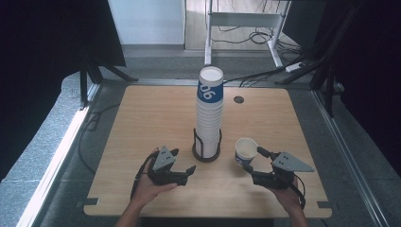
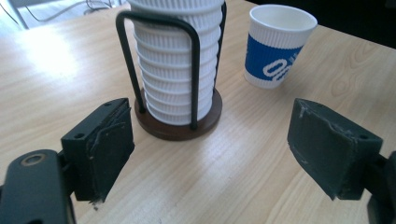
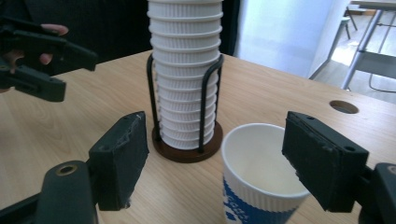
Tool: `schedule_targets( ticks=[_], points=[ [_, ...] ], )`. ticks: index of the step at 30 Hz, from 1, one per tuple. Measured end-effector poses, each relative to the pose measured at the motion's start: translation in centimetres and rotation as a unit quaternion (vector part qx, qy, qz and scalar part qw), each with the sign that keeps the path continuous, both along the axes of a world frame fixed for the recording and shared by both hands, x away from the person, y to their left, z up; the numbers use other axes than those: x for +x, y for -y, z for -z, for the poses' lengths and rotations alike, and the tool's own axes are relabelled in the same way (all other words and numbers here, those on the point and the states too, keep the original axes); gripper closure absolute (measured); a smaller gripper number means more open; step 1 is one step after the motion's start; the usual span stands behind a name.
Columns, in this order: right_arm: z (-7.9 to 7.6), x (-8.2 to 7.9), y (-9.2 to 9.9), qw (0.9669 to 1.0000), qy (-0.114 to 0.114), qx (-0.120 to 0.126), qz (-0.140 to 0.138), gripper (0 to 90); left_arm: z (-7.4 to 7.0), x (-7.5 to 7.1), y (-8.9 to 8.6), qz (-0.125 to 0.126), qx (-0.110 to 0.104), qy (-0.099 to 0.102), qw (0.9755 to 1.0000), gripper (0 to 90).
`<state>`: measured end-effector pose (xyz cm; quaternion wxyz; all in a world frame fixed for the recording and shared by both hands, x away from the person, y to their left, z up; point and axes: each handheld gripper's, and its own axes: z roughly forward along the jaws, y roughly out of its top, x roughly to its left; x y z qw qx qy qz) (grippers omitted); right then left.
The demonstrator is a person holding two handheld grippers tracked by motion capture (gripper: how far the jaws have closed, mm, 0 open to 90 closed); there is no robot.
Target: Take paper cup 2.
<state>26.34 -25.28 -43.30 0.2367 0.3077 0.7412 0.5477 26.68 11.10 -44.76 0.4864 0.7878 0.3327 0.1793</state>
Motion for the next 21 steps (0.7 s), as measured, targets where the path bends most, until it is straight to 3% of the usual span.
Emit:
schedule_targets(
  ticks=[7,13,21],
  points=[
    [0.0,0.0,-0.9,0.9996,-0.008,0.009,-0.025,23.4,-1.7,0.1,0.2,0.014,-0.015,0.014,0.9997,14.9],
    [0.1,-0.1,-1.5,0.9989,-0.013,0.006,-0.044,23.3,-3.3,1.3,0.5,0.022,-0.04,0.022,0.9987,14.8],
    [0.0,-0.2,-1.7,0.9987,-0.011,0.002,-0.049,23.4,-4.7,3.3,1.8,0.018,-0.022,0.026,0.9993,10.9]
  ],
)
